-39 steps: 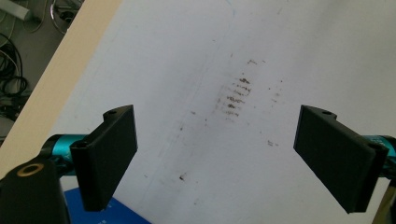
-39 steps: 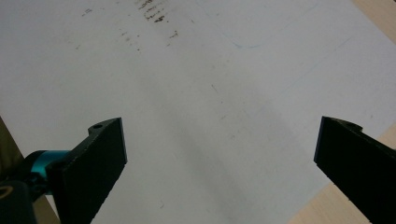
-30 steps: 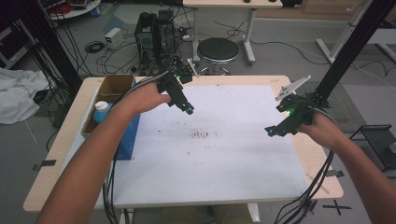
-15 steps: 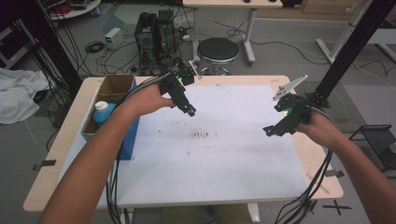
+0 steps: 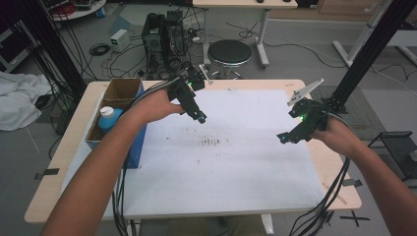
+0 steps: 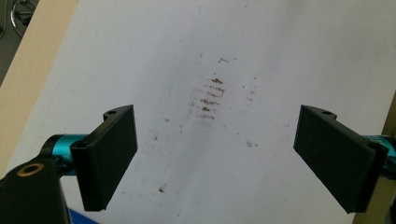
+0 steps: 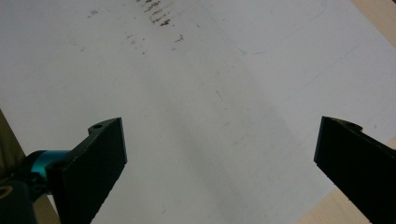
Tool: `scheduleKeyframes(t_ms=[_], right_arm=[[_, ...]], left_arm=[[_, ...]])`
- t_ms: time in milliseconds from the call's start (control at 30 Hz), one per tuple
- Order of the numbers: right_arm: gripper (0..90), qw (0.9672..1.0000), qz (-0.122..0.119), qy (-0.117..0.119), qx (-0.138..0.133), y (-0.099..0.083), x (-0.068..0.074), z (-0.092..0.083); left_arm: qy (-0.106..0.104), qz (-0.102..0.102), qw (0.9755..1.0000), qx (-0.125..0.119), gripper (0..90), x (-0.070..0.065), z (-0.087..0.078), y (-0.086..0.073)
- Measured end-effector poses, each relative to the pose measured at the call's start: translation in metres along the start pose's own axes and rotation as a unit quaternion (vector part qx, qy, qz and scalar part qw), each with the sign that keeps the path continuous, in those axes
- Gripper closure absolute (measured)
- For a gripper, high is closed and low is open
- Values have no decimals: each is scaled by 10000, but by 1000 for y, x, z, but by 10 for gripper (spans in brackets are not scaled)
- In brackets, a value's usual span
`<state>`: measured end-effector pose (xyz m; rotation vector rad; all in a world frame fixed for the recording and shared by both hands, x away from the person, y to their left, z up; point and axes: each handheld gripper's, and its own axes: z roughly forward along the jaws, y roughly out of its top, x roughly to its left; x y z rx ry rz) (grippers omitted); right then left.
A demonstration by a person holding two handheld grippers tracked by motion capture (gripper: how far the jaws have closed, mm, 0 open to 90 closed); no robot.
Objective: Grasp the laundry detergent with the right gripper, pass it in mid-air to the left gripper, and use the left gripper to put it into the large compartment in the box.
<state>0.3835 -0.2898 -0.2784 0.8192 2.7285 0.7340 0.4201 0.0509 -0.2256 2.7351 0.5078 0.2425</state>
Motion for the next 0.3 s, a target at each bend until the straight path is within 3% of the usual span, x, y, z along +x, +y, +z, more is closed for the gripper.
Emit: scheduleKeyframes(t_ms=[100,133,167,200,300], right_arm=[[15,10000,9,-11,15,0,1,-1],[15,10000,15,-18,22,0,1,-1],[15,10000,11,-6,16,0,1,-1],[15,10000,-5,-5,12,0,1,0],[15,10000,3,-13,28,0,1,0]], left_arm=[[12,-97,9999,-71,135,-2,1,0],[10,-31,10000,-48,135,-2,1,-1],[2,-100,9999,-110,135,-3,2,-1],[-11,6,10000,6,135,-2,0,0],[-1,-21,10000,-32,135,-2,0,-1]])
